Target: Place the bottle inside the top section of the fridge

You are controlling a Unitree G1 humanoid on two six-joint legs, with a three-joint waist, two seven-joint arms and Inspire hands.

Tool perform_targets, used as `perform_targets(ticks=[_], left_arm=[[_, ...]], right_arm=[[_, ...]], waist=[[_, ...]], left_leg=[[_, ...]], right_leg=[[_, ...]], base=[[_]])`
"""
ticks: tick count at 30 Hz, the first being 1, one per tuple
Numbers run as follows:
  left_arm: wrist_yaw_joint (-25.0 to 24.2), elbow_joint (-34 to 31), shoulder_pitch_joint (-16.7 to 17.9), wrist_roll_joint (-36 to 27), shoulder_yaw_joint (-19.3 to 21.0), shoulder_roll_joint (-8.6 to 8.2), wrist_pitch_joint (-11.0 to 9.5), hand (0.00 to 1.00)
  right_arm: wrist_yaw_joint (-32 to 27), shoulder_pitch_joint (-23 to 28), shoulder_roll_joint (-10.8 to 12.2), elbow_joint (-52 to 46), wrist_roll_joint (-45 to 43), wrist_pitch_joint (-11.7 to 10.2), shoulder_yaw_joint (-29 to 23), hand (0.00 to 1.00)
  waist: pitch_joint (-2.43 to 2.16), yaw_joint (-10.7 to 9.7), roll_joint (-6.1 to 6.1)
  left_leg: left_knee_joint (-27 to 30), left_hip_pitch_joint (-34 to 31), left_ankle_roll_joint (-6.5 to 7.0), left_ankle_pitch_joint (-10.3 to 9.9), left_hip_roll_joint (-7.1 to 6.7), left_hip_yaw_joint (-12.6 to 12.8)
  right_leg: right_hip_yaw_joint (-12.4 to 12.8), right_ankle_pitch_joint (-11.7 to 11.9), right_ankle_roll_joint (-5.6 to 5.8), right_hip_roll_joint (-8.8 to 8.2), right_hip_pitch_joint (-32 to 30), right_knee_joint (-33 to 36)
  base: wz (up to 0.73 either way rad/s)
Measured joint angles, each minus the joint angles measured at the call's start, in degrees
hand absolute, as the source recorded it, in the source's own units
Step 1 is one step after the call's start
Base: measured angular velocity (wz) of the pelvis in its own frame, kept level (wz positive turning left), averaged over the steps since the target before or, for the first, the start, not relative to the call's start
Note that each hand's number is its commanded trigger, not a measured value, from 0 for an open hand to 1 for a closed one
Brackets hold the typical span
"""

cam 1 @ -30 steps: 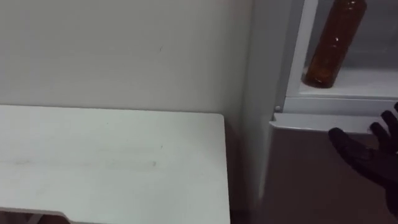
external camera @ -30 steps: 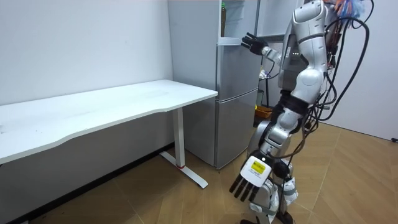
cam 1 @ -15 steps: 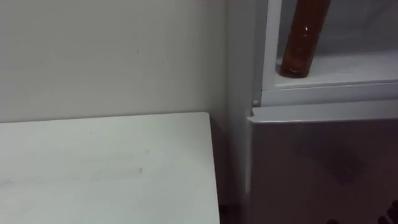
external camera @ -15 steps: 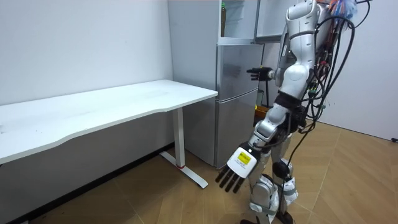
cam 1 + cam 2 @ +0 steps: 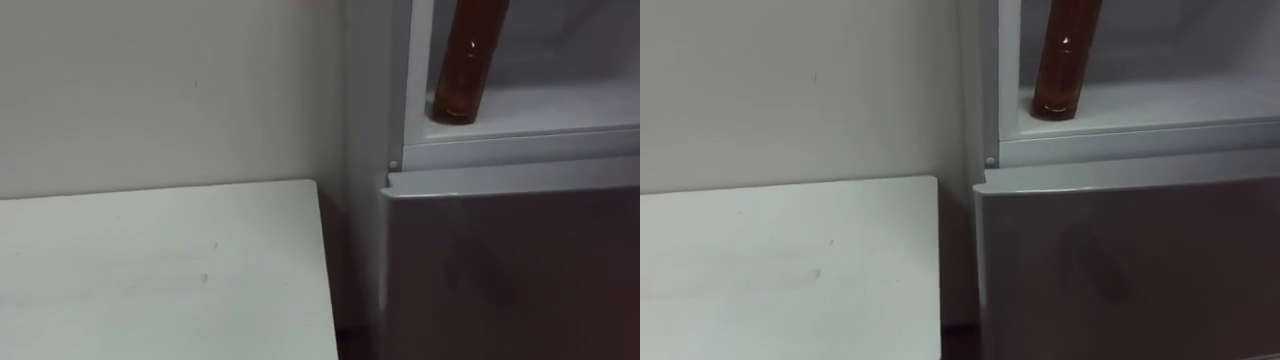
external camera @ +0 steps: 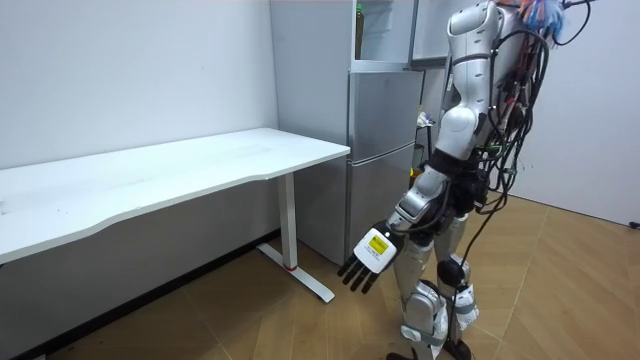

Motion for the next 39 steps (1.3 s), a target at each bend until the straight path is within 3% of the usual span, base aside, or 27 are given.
perform_targets(ticks=[6,10,15,24,28,39], left_arm=[[0.1,0.0,1.3,-0.7,0.1,0.06,0.0,0.00],[0.1,0.4,1.7,-0.6,0.8,0.21,-0.3,0.00],[0.0,0.5,1.8,0.2,4.8,0.23,-0.6,0.00],[-1.4,0.2,2.6,0.1,5.3,1.28,-0.5,0.00],[-2.2,-0.9,2.3,0.2,5.9,1.45,-0.6,0.00],[-2.8,-1.0,3.2,0.1,7.0,1.69,-0.6,0.00]], right_arm=[[-2.1,0.4,0.0,4.7,2.6,1.1,-2.7,0.00],[-5.5,-0.3,0.0,6.3,8.3,1.0,-6.9,0.00],[-10.4,-0.3,0.0,5.5,10.2,0.4,-12.4,0.00],[-18.9,1.6,-0.3,-6.9,10.8,0.2,-19.1,0.00],[-22.8,1.9,-1.7,-11.4,10.7,-1.5,-22.0,0.00],[-30.4,2.5,-4.5,-25.6,6.4,-2.7,-26.3,0.00]], waist=[[0.00,-1.7,0.00],[-0.02,-2.2,-0.79],[-0.01,-2.3,-1.99],[0.00,-4.0,-1.91],[-0.01,-4.3,-1.95],[-0.07,-5.0,-2.72]], left_leg=[[-0.1,0.1,0.00,0.0,0.00,0.0],[-0.7,1.2,-0.02,0.0,-0.15,0.1],[-1.0,1.5,-0.02,0.0,-0.22,0.1],[-1.6,1.6,0.01,0.0,-0.39,0.2],[-1.6,0.9,0.01,0.0,-0.36,0.9],[-1.8,1.0,0.01,0.0,-0.32,1.6]], right_leg=[[0.0,0.0,0.00,0.08,0.0,0.1],[0.6,-0.1,0.09,0.11,0.7,0.0],[1.4,-0.2,0.14,0.23,0.8,-0.1],[2.0,-0.2,0.22,0.25,0.1,0.1],[2.7,-0.5,0.20,0.24,-1.3,1.2],[3.0,-0.8,0.18,0.26,-2.0,1.9]], base=[[0.00],[-0.03],[-0.06],[-0.04],[-0.08],[-0.04]])
